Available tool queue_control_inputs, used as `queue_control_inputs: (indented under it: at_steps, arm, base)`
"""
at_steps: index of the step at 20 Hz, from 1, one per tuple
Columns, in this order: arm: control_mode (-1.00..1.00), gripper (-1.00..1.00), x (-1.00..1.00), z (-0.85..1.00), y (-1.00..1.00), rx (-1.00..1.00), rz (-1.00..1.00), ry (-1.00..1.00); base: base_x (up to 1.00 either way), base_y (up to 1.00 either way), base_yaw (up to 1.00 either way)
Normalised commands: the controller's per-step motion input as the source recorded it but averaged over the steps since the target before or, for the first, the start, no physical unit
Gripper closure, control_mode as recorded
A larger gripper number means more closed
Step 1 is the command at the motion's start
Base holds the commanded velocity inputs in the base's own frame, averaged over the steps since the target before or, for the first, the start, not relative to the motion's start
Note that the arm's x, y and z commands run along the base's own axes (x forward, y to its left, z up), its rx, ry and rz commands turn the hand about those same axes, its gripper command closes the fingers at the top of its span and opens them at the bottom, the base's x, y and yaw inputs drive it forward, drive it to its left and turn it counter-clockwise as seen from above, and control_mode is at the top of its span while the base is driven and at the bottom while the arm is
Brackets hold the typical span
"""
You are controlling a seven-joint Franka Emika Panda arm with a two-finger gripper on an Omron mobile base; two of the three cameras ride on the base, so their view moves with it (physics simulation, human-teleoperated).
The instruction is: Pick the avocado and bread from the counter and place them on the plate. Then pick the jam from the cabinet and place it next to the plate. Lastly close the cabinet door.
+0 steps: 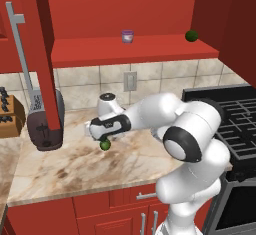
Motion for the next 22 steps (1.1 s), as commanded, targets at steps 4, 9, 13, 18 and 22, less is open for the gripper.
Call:
queue_control_inputs:
  at_steps: [4,9,13,18,22]
  arm:
    - [-1.0,-1.0,-0.09,-0.24,0.17,-0.02,0.0,0.0]
    - [-1.0,-1.0,-0.14,-0.18,0.0,0.0,0.0,0.0]
    - [-1.0,-1.0,0.0,-0.11,-0.02,0.0,0.0,0.0]
    - [-1.0,-1.0,0.0,-0.12,-0.06,0.0,0.0,-0.02]
    - [-1.0,-1.0,0.01,-0.14,-0.03,0.0,0.0,-0.04]
  base:
    - [0.0,0.0,0.0]
    - [0.0,0.0,0.0]
    - [0.0,0.0,0.0]
    - [0.0,0.0,0.0]
    - [0.0,0.0,0.0]
